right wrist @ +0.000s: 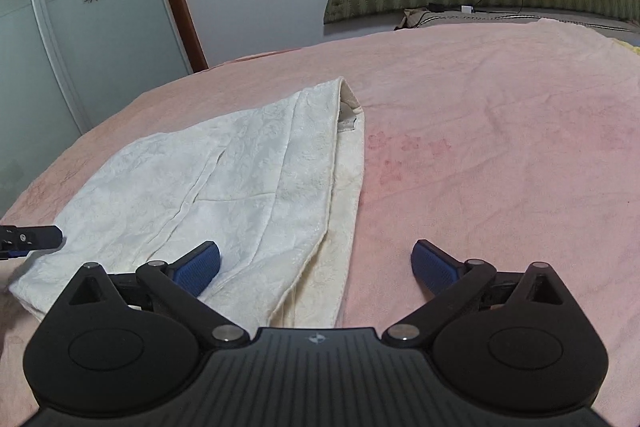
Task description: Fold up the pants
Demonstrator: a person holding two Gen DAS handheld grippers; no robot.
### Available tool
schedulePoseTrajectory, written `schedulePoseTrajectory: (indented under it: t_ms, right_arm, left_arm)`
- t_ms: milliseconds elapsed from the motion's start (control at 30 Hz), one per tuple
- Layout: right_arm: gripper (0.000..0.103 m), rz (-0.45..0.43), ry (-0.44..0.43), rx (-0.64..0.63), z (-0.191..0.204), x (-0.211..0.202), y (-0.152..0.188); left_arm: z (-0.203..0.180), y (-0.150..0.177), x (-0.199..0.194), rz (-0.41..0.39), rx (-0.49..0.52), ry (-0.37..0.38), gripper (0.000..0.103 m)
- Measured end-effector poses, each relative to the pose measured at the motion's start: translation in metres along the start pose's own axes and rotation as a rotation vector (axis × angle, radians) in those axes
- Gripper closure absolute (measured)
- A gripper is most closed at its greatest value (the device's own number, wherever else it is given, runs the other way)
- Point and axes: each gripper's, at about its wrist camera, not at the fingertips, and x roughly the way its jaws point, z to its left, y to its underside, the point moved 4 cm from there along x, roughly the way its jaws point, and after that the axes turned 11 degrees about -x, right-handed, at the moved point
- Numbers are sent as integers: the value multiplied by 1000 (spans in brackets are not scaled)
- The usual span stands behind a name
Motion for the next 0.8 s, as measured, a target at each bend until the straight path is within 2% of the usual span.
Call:
schedulePoseTrajectory:
  t_ms: [100,233,367,500,567,700,800]
  right_arm:
    - [0,0,1,3,0,0,0]
    - [0,3,-1,10,1,-1,0]
    - [0,29,-77,26,-5,-2,-3]
    - [0,43,-159,48,-16,-1,-7]
    - [0,29,-235,56,-22,2,-9]
    - [0,14,-449,108,-40,15,-14]
    - [0,52,-574,182,-53,31,-24]
  left_arm:
    - [-2,6,0,-52,39,-35,6]
    - [-8,7,-5,-71,88,-32,7]
    - [-7,3,-4,-17,77,50,7]
    - [5,-1,11,75,-4,129,7]
    - [12,-6,18,103,-37,176,7]
    - [16,-17,31,179,-46,283,4]
    - [19,-23,41,240,-85,367,3]
